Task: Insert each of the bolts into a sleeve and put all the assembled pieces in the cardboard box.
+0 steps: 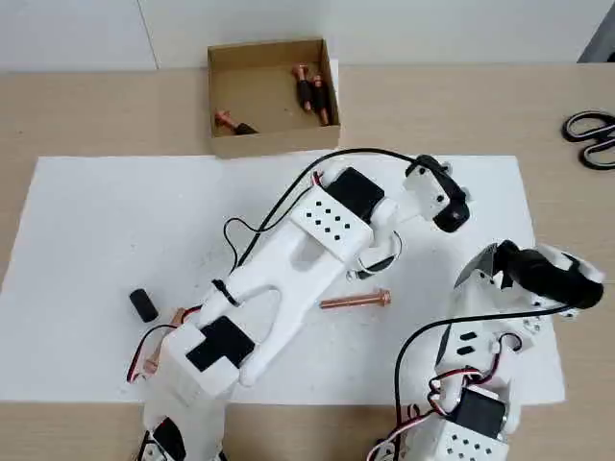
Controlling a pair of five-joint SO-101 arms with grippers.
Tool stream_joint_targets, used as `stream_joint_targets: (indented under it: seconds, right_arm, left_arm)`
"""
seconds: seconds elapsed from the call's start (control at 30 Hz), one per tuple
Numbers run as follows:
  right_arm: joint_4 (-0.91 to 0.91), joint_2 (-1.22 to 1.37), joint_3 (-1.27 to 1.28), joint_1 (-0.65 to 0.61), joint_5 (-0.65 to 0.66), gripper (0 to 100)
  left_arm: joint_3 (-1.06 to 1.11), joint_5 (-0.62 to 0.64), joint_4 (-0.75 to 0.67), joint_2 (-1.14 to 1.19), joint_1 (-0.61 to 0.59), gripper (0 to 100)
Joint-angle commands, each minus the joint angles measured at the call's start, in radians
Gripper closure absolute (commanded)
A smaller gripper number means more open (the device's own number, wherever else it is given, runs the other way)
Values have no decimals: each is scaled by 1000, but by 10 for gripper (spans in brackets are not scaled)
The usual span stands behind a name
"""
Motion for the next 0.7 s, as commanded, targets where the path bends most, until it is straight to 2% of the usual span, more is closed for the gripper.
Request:
stream_joint_targets:
  seconds: [0.0, 0.2, 0.37, 0.57, 0.67]
  right_arm:
    - [2, -18, 3, 13, -3, 995]
    - [2, -18, 3, 13, -3, 995]
    - [2, -18, 2, 13, -3, 995]
    - [-1, -25, 2, 16, -3, 995]
    - [-7, -25, -3, 90, -2, 995]
  left_arm:
    - [58, -41, 23, -69, 37, 993]
    - [97, -55, 21, -68, 72, 983]
    - [99, -63, 21, -68, 91, 897]
    - [104, -63, 21, -58, 89, 889]
    - [102, -58, 20, -58, 87, 889]
